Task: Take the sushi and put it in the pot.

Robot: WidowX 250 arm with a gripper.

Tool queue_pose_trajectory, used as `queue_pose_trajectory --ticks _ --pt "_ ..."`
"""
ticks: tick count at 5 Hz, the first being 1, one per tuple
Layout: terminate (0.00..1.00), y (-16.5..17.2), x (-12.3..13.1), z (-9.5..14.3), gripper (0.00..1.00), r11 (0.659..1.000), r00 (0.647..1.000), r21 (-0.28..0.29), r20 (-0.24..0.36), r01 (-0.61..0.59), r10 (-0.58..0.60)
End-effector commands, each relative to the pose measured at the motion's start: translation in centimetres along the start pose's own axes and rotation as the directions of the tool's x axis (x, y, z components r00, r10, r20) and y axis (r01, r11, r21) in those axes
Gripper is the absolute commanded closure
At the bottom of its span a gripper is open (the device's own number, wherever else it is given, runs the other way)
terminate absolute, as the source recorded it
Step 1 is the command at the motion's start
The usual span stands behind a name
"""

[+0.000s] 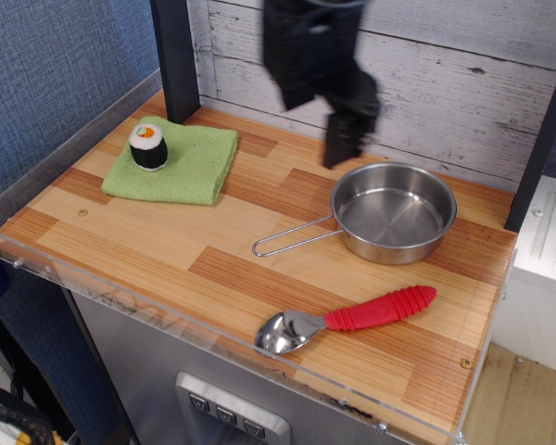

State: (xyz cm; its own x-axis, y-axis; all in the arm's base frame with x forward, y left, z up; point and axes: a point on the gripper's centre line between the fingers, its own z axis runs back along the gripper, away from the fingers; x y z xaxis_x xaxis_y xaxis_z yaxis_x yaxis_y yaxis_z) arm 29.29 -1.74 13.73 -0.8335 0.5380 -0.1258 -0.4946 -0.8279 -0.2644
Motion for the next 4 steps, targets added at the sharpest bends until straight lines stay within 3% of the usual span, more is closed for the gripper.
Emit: queue_pose_trajectory --ticks 1,4 --pt "0.00 -5.0 4.4 -0.4 0.00 0.986 0.986 -0.025 -0.032 -0.165 0.164" --pt "0.00 -9.2 9.5 -3.6 0.00 0.935 0.935 -0.015 0.019 -0.354 0.354"
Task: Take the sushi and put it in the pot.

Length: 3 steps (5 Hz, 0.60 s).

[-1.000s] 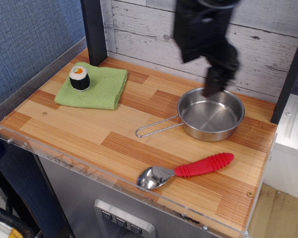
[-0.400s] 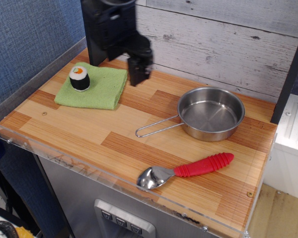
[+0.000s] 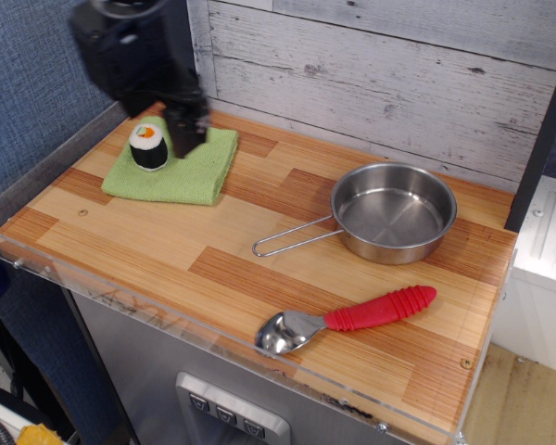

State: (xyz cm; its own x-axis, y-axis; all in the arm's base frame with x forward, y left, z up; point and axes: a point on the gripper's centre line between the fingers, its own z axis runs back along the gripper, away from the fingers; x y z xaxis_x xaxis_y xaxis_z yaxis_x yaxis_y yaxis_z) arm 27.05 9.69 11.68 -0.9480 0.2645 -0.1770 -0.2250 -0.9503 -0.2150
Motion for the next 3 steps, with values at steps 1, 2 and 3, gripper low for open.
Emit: queue_pose_trajectory --ticks 1,2,3 --pt "0.00 -3.7 0.8 -1.7 0.00 0.993 0.993 -0.011 0.004 -0.114 0.114" --pt "0.00 -5.4 0.9 -3.3 0.00 0.987 0.987 0.002 0.021 -0.158 0.158" --pt "0.00 -7.0 0.4 -4.6 0.00 0.984 0.984 0.007 0.030 -0.178 0.177"
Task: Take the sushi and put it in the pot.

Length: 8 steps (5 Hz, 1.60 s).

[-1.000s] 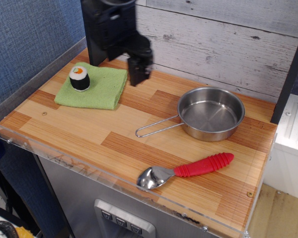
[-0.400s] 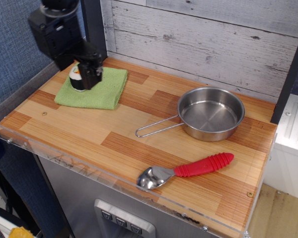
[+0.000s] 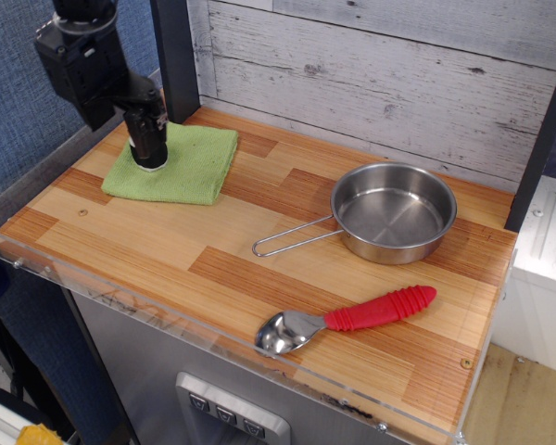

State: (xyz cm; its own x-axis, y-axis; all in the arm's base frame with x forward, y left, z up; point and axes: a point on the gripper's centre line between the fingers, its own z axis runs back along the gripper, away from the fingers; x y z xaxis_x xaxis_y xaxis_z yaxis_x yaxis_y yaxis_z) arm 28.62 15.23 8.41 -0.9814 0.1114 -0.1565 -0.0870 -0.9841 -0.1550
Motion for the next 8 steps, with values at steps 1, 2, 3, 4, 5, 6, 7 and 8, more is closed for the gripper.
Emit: queue_pose_trajectory --ticks 1,2,3,4,5,6,7,8 --pt "0.00 -2.6 -1.3 -1.1 0.00 0.999 0.999 -0.013 -0.018 -0.044 0.043" --pt "0.00 -3.0 -1.9 -2.5 0.00 0.998 0.998 0.000 -0.007 -0.057 0.057" --pt "0.00 -3.2 -2.3 -3.9 0.00 0.998 0.998 0.010 0.017 -0.067 0.066" --pt "0.00 -2.6 -2.9 -5.3 0.00 0.996 0.997 0.032 0.023 -0.081 0.080" --pt "0.00 -2.2 -3.4 -6.1 0.00 0.996 0.997 0.042 0.026 -0.079 0.078" --pt "0.00 -1.5 -3.5 -6.3 1.00 0.997 0.997 0.032 0.019 -0.074 0.074" --pt "0.00 -0.7 -3.5 -6.0 1.00 0.997 0.998 0.037 0.009 -0.065 0.065" --pt "0.00 0.2 -3.5 -5.4 1.00 0.998 0.999 0.046 -0.002 -0.052 0.052"
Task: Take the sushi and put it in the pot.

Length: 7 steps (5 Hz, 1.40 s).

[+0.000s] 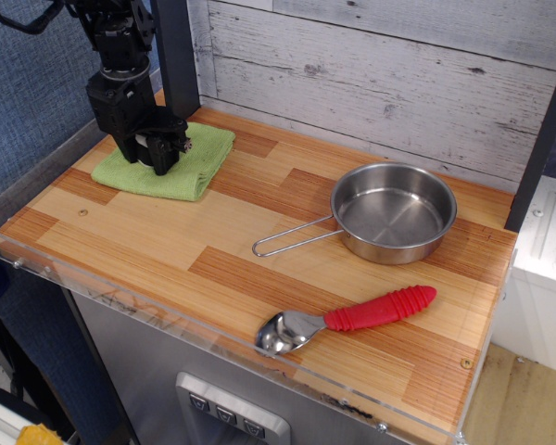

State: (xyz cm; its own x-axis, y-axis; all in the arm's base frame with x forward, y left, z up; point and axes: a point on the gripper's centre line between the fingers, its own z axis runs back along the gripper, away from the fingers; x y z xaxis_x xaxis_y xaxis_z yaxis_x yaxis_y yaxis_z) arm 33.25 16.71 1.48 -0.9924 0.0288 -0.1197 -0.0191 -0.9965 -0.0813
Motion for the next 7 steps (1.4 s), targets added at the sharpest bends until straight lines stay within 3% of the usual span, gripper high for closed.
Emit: queue_pose_trajectory --ticks 1,4,7 --pt "0.00 1.8 0.0 3.1 1.00 1.000 0.998 -0.002 -0.065 0.026 -0.026" --pt "0.00 5.0 -1.2 9.3 1.00 0.997 0.983 -0.030 -0.168 0.066 -0.070" --pt "0.00 13.1 -3.6 12.9 1.00 0.982 0.953 -0.009 -0.240 0.187 -0.184"
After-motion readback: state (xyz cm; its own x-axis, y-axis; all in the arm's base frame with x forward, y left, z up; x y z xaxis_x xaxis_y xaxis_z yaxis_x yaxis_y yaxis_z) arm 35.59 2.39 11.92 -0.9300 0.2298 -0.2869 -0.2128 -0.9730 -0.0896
